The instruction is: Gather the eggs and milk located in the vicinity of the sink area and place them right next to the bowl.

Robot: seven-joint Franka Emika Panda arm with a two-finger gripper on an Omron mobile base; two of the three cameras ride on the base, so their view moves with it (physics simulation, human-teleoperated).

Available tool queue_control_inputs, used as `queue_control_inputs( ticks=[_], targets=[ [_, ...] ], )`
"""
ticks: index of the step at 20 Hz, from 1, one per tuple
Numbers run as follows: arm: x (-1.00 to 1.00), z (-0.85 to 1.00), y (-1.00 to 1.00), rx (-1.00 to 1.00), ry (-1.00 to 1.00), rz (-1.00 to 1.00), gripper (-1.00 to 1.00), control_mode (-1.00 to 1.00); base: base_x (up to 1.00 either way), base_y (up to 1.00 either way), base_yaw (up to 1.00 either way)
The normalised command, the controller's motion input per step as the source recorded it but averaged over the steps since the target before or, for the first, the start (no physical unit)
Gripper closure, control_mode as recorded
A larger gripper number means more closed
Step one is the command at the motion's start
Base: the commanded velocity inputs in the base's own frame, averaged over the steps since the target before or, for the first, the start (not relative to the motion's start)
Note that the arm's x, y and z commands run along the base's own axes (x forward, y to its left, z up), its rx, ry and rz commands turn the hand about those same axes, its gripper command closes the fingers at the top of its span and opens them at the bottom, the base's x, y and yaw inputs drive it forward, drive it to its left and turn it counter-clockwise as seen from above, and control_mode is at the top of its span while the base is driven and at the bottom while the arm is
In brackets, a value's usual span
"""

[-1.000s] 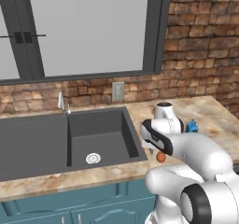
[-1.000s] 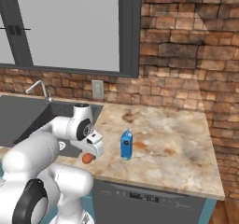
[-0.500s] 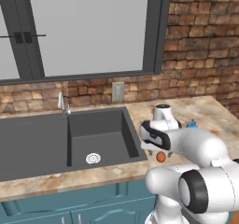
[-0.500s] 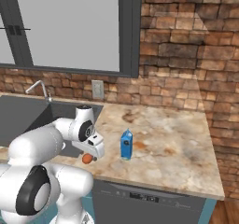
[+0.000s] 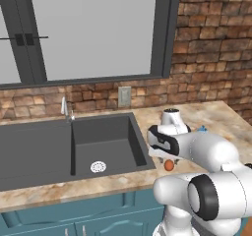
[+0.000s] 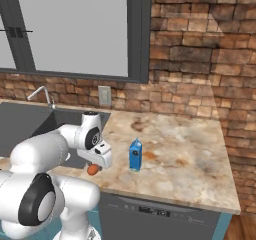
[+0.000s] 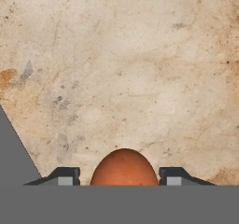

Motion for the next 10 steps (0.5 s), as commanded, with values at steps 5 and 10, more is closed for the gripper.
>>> queue_control_inputs(
  ticks=[5,10],
  targets=[
    [-0.3,0.0,0.0,0.0,0.0,0.0,1.0,-1.0,0.0,0.0,0.0],
    [-0.11,0.0,0.0,0.0,0.0,-0.01,1.0,-1.0,0.0,0.0,0.0]
  ],
)
